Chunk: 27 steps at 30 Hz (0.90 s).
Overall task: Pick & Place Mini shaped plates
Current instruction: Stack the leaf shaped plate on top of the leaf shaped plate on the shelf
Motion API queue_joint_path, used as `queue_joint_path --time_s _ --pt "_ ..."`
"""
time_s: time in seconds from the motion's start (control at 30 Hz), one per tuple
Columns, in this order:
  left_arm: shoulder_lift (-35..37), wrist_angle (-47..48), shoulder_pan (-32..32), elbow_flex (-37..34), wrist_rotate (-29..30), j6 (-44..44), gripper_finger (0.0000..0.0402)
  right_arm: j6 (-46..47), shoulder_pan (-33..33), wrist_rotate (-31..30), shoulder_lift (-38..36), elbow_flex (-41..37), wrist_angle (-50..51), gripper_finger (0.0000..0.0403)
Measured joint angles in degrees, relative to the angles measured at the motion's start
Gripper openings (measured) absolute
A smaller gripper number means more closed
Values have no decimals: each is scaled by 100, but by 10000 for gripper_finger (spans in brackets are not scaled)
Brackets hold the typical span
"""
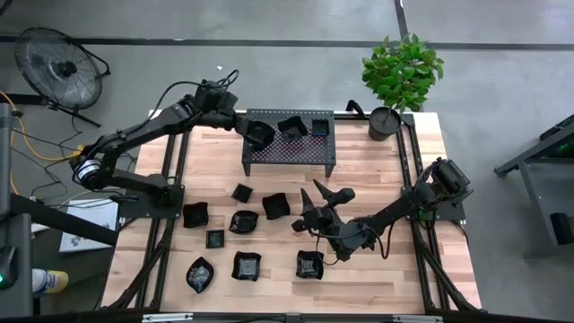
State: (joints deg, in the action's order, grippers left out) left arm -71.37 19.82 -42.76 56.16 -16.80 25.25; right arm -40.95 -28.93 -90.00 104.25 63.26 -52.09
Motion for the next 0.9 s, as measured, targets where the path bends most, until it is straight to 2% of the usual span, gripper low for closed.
queue_joint_path --time_s 0.23,0.57,0.73,0.9 --pt "43 -39 -2 0 1 -125 41 0 0 0 0 0 2 204" --pt "378 13 -2 0 482 -606 41 0 0 0 0 0 2 204" --pt "384 233 -2 0 587 -1237 41 36 -13 0 0 0 1 204" --pt "382 629 -2 0 1080 -1768 41 64 -54 0 0 0 2 204"
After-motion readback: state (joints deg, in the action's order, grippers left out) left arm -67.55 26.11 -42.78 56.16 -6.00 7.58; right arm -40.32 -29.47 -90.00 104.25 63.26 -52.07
